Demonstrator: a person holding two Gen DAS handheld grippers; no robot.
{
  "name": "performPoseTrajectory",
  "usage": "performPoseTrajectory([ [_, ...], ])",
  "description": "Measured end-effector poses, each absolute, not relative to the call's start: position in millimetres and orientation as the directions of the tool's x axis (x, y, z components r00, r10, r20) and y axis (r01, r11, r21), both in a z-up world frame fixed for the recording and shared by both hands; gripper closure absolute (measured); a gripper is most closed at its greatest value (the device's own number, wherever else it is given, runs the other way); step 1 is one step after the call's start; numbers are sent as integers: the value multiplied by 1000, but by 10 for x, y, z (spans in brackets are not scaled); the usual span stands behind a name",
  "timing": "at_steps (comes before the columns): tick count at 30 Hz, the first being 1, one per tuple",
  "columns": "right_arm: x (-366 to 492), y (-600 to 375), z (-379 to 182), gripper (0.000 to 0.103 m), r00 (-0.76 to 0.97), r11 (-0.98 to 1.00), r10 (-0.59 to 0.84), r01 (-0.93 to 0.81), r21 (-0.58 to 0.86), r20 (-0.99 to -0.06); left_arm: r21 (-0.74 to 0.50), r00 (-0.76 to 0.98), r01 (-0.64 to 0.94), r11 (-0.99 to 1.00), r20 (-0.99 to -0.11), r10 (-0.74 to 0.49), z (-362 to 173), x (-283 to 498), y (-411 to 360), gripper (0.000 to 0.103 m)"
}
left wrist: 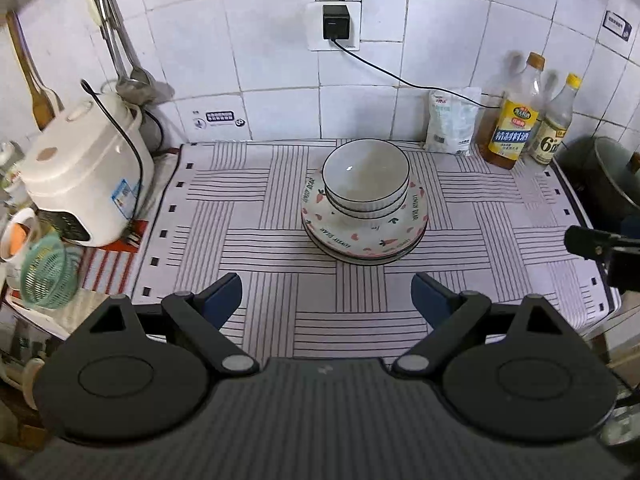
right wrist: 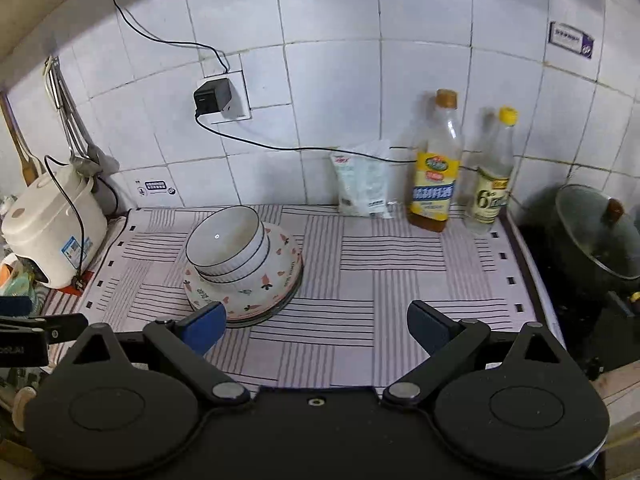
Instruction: Organize plates and bowls
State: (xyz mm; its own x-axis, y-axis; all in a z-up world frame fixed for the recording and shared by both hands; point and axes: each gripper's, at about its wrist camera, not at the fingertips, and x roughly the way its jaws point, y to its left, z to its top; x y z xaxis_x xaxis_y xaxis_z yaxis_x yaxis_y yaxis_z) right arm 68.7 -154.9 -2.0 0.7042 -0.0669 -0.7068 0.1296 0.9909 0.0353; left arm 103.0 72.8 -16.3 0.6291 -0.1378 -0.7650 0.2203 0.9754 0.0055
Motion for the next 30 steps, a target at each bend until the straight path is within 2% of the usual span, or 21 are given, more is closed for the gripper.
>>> performPoseTrajectory([
  [14,459,-1286,-53,4,678,992,-114,111,-52,-726,-67,648,162,985,-745,-157,-223,855,888,11],
  [18,486,-1293,-101,4,664,989,-140,128,-72,-734,-16,666,165,986,-736,-124,-266,830,810,8],
  [30,459,-1309,-97,4,637,977,-190,197,-81,-747,58,689,172,983,-721,-77,-263,798,638,7],
])
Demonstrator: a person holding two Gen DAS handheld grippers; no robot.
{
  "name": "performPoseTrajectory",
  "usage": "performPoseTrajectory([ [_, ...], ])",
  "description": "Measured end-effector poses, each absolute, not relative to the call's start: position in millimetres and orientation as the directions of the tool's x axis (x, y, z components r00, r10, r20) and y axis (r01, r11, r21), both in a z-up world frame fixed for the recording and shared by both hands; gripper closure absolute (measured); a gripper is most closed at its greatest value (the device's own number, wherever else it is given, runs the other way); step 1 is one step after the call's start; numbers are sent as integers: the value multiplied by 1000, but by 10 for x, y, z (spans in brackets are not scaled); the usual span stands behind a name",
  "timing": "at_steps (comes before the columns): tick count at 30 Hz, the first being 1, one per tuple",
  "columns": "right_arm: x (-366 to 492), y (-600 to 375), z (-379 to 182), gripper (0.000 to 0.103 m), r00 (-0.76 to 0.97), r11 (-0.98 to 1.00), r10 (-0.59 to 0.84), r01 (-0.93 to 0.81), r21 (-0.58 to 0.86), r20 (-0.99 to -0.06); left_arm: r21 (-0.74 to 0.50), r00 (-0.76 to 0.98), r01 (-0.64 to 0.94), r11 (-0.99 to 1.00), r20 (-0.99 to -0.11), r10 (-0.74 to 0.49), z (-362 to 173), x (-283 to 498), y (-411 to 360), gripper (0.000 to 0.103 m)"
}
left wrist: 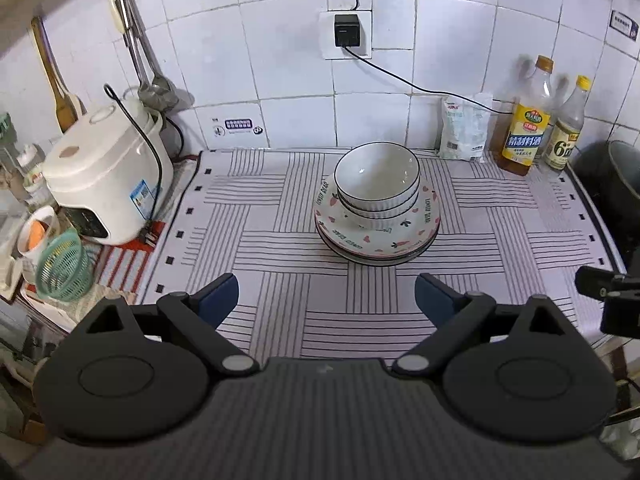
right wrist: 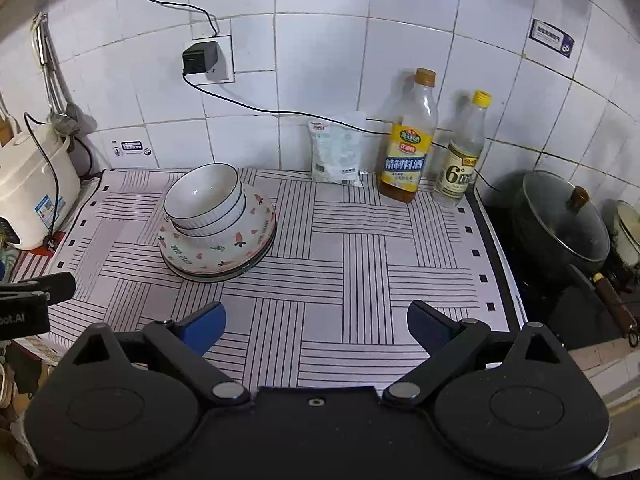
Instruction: Organize plates and bowls
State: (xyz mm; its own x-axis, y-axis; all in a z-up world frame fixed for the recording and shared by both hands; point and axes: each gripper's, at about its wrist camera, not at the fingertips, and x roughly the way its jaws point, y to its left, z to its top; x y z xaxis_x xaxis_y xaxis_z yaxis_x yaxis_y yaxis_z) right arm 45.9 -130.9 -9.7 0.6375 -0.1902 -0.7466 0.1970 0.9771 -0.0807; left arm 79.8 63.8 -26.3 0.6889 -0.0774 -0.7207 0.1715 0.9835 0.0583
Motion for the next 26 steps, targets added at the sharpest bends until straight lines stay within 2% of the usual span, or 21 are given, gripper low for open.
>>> performPoseTrajectory([
  [13,390,-1376,-91,4,642,976,-194,202,-80,-741,-2,703,206,979,-695,-149,-241,701,618,7],
  [26,309,-1435,-112,4,641,977,-183,205,-64,-745,-9,689,183,983,-712,-135,-244,693,563,7],
])
